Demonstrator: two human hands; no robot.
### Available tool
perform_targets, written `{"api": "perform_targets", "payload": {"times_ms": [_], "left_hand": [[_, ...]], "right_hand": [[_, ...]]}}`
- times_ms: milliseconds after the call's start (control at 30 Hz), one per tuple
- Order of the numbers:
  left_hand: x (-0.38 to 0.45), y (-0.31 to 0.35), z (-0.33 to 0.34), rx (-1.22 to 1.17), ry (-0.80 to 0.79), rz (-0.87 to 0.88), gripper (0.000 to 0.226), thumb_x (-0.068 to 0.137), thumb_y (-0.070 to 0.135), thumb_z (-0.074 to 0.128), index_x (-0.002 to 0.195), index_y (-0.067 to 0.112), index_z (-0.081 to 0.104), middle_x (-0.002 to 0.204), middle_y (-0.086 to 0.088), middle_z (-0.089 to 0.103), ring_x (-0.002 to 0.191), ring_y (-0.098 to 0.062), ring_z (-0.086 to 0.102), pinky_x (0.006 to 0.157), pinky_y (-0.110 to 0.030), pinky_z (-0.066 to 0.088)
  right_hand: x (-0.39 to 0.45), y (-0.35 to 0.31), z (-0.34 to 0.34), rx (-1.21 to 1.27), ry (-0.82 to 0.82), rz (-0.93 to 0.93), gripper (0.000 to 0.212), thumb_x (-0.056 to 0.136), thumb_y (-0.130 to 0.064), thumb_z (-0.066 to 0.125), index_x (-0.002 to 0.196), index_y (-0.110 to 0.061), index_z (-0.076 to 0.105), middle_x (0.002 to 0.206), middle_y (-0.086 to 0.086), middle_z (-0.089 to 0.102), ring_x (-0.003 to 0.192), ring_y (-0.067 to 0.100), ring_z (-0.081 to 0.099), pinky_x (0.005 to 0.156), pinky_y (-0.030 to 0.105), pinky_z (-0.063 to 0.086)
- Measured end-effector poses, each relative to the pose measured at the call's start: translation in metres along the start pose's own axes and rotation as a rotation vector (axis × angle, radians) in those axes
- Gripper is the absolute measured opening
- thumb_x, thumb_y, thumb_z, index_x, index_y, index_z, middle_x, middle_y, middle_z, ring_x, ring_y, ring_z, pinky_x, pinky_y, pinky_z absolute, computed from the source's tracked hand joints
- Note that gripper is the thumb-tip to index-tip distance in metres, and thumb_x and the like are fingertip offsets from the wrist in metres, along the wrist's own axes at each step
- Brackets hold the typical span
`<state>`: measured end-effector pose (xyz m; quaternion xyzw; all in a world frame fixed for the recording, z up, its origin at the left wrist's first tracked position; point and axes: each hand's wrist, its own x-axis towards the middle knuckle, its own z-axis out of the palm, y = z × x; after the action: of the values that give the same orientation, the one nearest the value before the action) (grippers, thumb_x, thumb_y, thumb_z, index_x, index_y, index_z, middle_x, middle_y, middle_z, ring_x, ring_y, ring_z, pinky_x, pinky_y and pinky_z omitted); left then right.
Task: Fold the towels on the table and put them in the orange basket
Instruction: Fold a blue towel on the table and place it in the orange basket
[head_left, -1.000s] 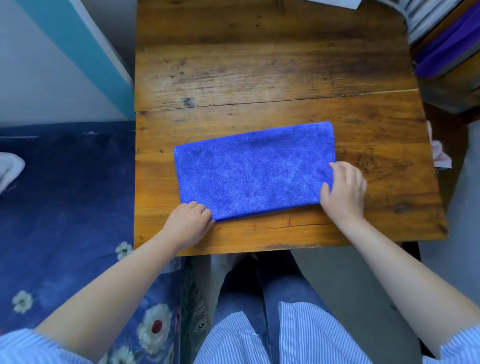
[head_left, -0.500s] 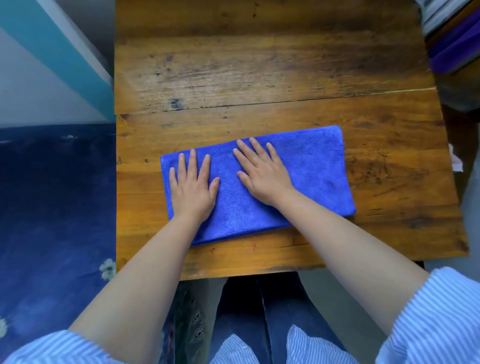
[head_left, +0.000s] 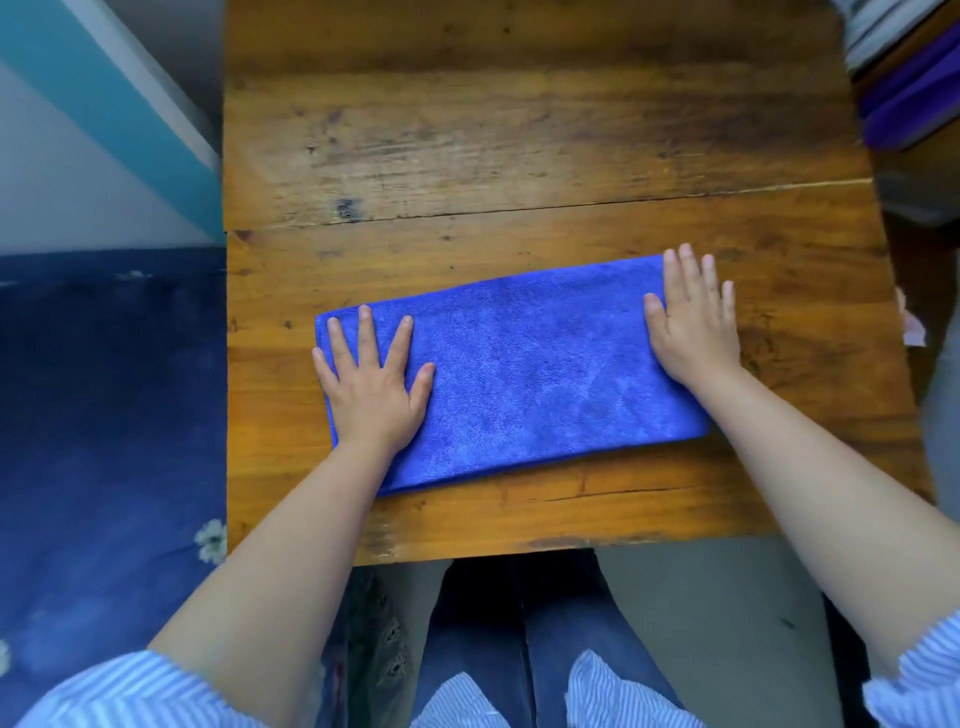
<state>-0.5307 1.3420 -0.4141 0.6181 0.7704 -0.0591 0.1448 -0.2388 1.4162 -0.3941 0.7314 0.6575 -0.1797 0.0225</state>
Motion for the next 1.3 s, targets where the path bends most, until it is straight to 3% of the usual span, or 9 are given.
{"api": "perform_targets", "payload": {"times_ms": [300, 500, 667, 767, 933, 1067, 1167, 1233, 1300], "left_hand": [[-0.005, 0.009, -0.007, 0.014, -0.012, 0.031, 0.057, 0.095, 0.044, 0.034, 0.147, 0.026, 0.018, 0.157, -0.011, 0.001, 0.144, -0.030, -0.005, 0.113, -0.054, -0.004], [-0.020, 0.038, -0.008, -0.018, 0.038, 0.264, 0.056, 0.093, 0.036, 0.045, 0.144, 0.017, 0.030, 0.155, -0.014, 0.013, 0.145, -0.030, 0.006, 0.113, -0.052, 0.002], [-0.017, 0.065, -0.005, 0.073, -0.059, 0.343, 0.055, 0.095, 0.038, 0.037, 0.143, 0.012, 0.029, 0.156, -0.013, 0.010, 0.145, -0.025, 0.003, 0.114, -0.049, 0.001], [-0.008, 0.085, -0.017, 0.079, -0.018, 0.418, 0.045, 0.094, 0.032, 0.041, 0.131, 0.005, 0.042, 0.152, -0.014, 0.023, 0.143, -0.026, 0.014, 0.113, -0.048, 0.008], [0.026, 0.150, -0.043, 0.087, -0.003, 0.550, 0.037, 0.092, 0.021, 0.042, 0.125, 0.005, 0.044, 0.141, -0.011, 0.038, 0.129, -0.028, 0.034, 0.103, -0.039, 0.027], [0.051, 0.198, -0.054, 0.005, -0.229, 0.540, 0.046, 0.090, 0.017, 0.046, 0.134, 0.010, 0.036, 0.127, -0.014, 0.050, 0.113, -0.032, 0.048, 0.084, -0.037, 0.041], [0.066, 0.218, -0.060, -0.159, -0.363, 0.474, 0.055, 0.086, 0.015, 0.054, 0.138, 0.014, 0.034, 0.126, -0.013, 0.053, 0.113, -0.031, 0.051, 0.081, -0.032, 0.042], [0.075, 0.230, -0.064, -0.248, -0.446, 0.429, 0.053, 0.084, 0.011, 0.058, 0.134, 0.014, 0.042, 0.121, -0.011, 0.054, 0.110, -0.029, 0.052, 0.081, -0.028, 0.041], [0.082, 0.235, -0.069, -0.264, -0.525, 0.413, 0.036, 0.080, 0.005, 0.058, 0.115, 0.013, 0.057, 0.098, -0.006, 0.056, 0.093, -0.026, 0.054, 0.072, -0.026, 0.041]], "right_hand": [[-0.079, -0.003, 0.015, 0.036, 0.032, 0.103, 0.059, 0.095, -0.028, 0.040, 0.145, -0.006, 0.018, 0.156, 0.013, 0.010, 0.144, 0.029, 0.004, 0.114, 0.050, 0.002], [-0.109, -0.010, 0.024, 0.081, 0.073, 0.258, 0.058, 0.090, -0.029, 0.049, 0.139, -0.006, 0.031, 0.147, 0.010, 0.034, 0.134, 0.027, 0.031, 0.101, 0.044, 0.024], [-0.119, -0.013, 0.021, 0.088, 0.054, 0.376, 0.050, 0.092, -0.026, 0.048, 0.138, -0.013, 0.035, 0.133, 0.009, 0.043, 0.119, 0.029, 0.039, 0.091, 0.042, 0.028], [-0.120, -0.014, 0.017, 0.159, 0.026, 0.437, 0.048, 0.093, -0.023, 0.046, 0.139, -0.017, 0.034, 0.130, 0.009, 0.043, 0.117, 0.030, 0.038, 0.091, 0.041, 0.032], [-0.114, -0.016, 0.007, 0.285, -0.004, 0.541, 0.047, 0.090, -0.015, 0.051, 0.134, -0.014, 0.035, 0.127, 0.011, 0.044, 0.118, 0.030, 0.039, 0.092, 0.039, 0.036], [-0.101, -0.014, -0.001, 0.376, -0.078, 0.642, 0.038, 0.082, -0.013, 0.058, 0.118, -0.011, 0.045, 0.123, 0.011, 0.052, 0.120, 0.030, 0.042, 0.094, 0.038, 0.037], [-0.091, -0.010, -0.008, 0.417, -0.126, 0.670, 0.032, 0.079, -0.012, 0.057, 0.110, -0.010, 0.051, 0.119, 0.009, 0.058, 0.118, 0.029, 0.045, 0.093, 0.037, 0.037], [-0.087, -0.004, -0.011, 0.434, -0.167, 0.680, 0.024, 0.078, -0.012, 0.055, 0.102, -0.010, 0.057, 0.116, 0.009, 0.059, 0.116, 0.029, 0.047, 0.093, 0.037, 0.036], [-0.086, -0.001, -0.016, 0.433, -0.220, 0.671, 0.021, 0.077, -0.014, 0.054, 0.097, -0.010, 0.060, 0.116, 0.009, 0.058, 0.115, 0.029, 0.046, 0.094, 0.037, 0.036]]}}
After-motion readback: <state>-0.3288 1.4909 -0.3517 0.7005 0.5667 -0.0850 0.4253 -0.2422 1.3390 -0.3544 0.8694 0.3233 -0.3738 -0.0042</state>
